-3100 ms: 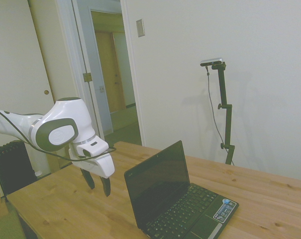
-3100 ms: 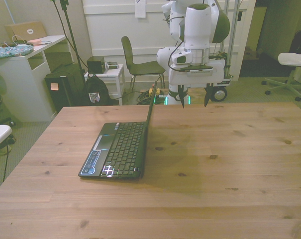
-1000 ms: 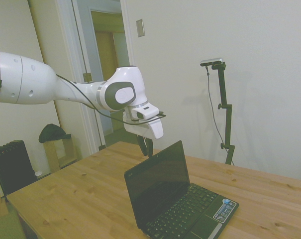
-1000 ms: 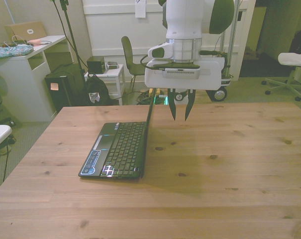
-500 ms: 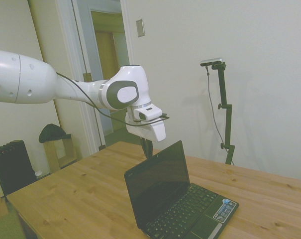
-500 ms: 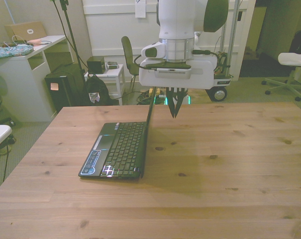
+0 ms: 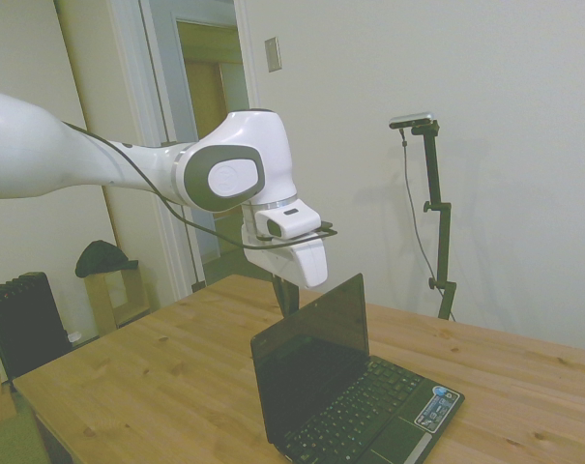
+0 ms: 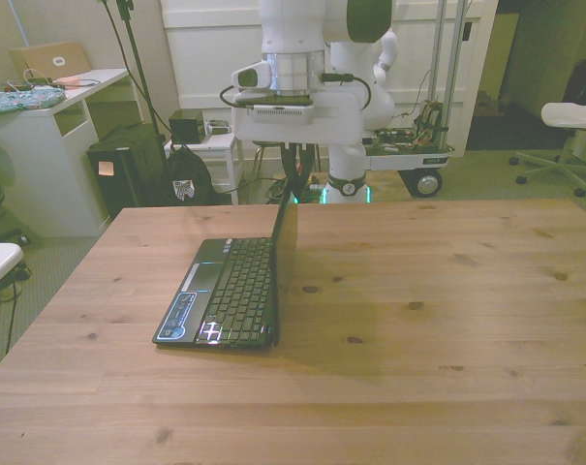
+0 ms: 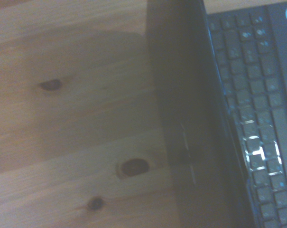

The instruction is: Close the laptop

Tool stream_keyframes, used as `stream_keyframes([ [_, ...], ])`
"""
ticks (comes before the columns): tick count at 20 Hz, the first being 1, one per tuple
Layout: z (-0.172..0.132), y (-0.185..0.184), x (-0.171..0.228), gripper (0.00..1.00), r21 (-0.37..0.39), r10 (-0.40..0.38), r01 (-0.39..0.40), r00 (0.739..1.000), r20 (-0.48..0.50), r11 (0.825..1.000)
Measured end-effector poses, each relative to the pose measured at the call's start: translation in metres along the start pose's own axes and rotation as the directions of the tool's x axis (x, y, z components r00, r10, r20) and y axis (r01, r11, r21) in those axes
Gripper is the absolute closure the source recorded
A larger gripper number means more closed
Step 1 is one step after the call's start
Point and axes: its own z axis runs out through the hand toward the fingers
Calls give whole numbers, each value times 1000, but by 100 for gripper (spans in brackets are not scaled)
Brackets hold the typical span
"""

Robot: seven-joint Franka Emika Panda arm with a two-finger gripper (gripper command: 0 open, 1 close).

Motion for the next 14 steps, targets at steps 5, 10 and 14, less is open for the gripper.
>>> stream_keyframes([
  [5, 38, 61, 37, 100, -25, 34, -33, 999, 27, 999],
  [10, 67, 107, 71, 100, -42, 60, -59, 998, 36, 997],
  [14, 104, 121, 90, 100, -78, 80, -76, 996, 47, 994],
])
